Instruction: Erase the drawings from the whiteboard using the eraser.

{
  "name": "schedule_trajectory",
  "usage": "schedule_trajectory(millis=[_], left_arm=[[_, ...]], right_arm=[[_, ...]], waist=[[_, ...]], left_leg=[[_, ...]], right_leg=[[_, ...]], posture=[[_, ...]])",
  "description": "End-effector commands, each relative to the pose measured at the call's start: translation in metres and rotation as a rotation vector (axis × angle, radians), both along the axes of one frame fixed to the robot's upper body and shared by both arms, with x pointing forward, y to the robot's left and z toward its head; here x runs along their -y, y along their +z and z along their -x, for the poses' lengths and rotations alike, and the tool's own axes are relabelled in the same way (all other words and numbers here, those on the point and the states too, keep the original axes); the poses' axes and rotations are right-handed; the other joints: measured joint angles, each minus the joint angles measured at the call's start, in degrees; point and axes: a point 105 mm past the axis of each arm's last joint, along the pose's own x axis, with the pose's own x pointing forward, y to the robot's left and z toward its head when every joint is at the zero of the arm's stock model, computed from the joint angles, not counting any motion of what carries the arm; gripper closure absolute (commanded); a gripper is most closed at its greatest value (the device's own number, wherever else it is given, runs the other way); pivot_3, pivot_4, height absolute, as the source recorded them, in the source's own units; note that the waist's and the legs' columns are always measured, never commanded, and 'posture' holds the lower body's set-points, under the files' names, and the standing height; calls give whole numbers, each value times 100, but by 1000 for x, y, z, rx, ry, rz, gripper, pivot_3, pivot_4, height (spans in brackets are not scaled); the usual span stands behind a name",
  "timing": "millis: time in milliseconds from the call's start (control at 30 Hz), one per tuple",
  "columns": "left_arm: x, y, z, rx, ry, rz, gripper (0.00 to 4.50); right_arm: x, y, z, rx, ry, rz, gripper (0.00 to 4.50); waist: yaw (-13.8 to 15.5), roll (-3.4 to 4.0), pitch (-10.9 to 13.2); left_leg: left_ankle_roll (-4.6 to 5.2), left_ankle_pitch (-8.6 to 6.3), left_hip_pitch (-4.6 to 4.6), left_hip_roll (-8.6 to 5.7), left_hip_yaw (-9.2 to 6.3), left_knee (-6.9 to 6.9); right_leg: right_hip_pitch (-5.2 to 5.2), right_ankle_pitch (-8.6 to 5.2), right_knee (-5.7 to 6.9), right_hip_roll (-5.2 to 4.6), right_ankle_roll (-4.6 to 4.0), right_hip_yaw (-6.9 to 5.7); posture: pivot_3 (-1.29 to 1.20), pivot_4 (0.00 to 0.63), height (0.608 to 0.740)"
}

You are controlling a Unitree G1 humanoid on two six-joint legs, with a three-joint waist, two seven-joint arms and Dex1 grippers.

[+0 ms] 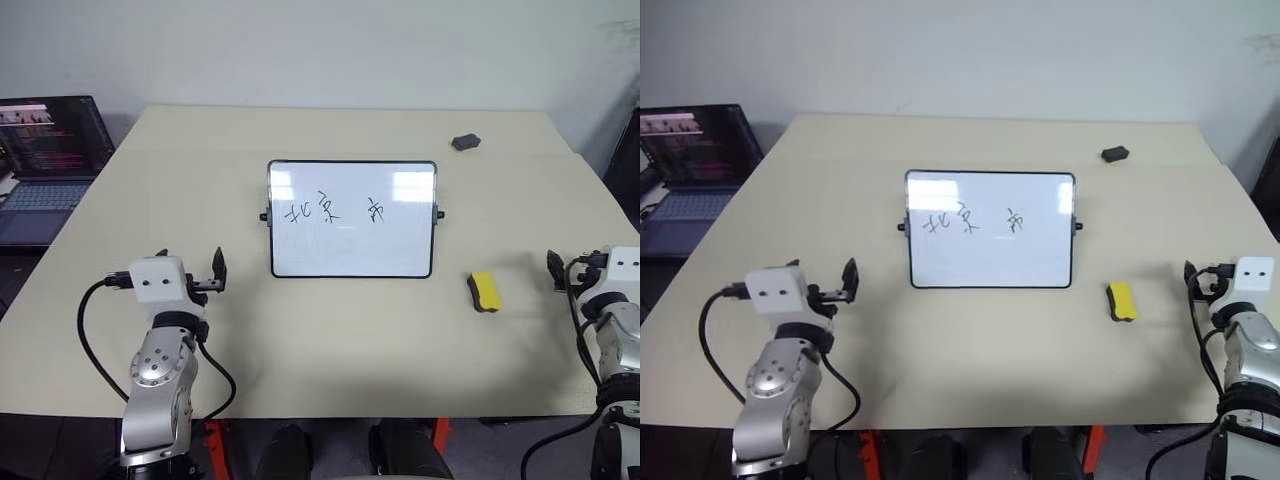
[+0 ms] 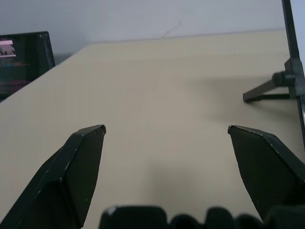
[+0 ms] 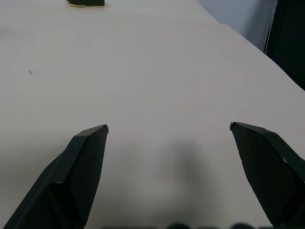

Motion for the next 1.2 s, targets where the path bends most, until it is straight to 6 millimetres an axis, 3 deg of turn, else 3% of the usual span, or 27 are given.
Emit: schedule_trajectory(millis=[33,133,333,467,600,667,833,967,1067,1200], left_arm=[[1,-3,0,-12,7,3,0],[-7,-13,5,-42,55,13,0],[-9,3,10,-16,-24,-32,0],[-20,12,16,-33,-98,-57,0],[-27,37,16,-1,-247,-55,0],[-19,53,9,19,-334,-59,0],[28,87,-6,49,-650,-34,0],[43,108,-21,106,-765,17,0],[69,116,-22,88,-938,-25,0],[108,119,-8,28,-1211,-83,0]], right_arm=[[11,22,-1,57,-24,4,50],[15,22,3,72,-75,-1,50],[-2,34,-1,111,-27,-12,50],[-19,50,8,206,51,-94,50],[-55,55,29,238,111,-87,50],[-65,63,35,256,123,-97,50],[-85,71,45,195,179,-111,50],[-92,90,56,222,186,-109,50],[-103,85,64,141,209,-105,50],[-130,71,74,25,283,-74,50]], waist=[[3,0,0],[7,0,0],[3,0,5],[12,5,6],[44,12,12],[63,21,19],[54,30,26],[31,31,29],[16,31,29],[7,29,31]], left_leg=[[0,0,0,0,0,1],[0,0,0,-1,0,1],[-1,0,-2,0,-2,0],[-1,0,-2,3,-6,-1],[-3,-2,-8,5,-18,-4],[-4,-2,-12,3,-20,-1],[-3,-1,-6,-9,-12,8],[-3,-1,-10,-6,-15,2],[-4,-1,-13,-2,-16,-2],[-6,-3,-18,-4,-12,-2]], right_leg=[[0,0,1,0,0,0],[0,0,1,0,0,0],[-1,-1,-1,0,1,-1],[-1,-1,0,1,1,-5],[-3,-6,-2,0,3,-15],[-6,-7,1,-3,3,-16],[-1,-3,3,-11,10,-11],[-7,-4,5,-5,9,-14],[-11,-8,4,1,9,-15],[-13,-12,-4,0,14,-9]], posture=[[0,150,740],[0,150,740],[0,150,740],[0,150,740],[0,150,740],[0,150,740],[0,150,740],[0,150,740],[0,150,740],[0,150,740]])
